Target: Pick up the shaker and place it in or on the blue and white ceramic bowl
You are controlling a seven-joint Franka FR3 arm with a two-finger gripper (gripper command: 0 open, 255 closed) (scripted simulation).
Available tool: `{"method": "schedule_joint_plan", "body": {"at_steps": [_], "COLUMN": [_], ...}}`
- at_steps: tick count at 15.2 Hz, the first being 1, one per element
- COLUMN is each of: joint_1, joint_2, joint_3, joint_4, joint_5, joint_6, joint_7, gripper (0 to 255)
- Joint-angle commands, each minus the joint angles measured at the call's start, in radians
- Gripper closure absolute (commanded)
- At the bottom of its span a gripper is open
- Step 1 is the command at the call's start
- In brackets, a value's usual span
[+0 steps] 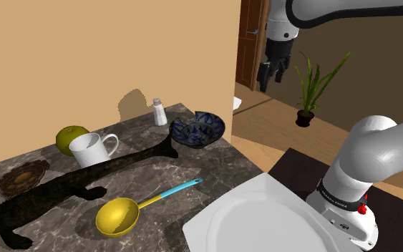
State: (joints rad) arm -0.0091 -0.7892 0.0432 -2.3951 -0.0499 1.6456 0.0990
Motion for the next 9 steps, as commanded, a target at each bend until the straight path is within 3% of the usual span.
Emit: {"method": "schedule_joint_plan", "body": {"at_steps": [1, 9], "joint_1": [0.0, 0.034], "joint_2": [0.0, 0.195], "joint_3": [0.0, 0.104], "joint_4": [0.0, 0.061], "joint_5": [0.0, 0.083], "joint_6": [0.0, 0.189], "joint_7": [0.0, 0.141], "gripper": [0, 0]}}
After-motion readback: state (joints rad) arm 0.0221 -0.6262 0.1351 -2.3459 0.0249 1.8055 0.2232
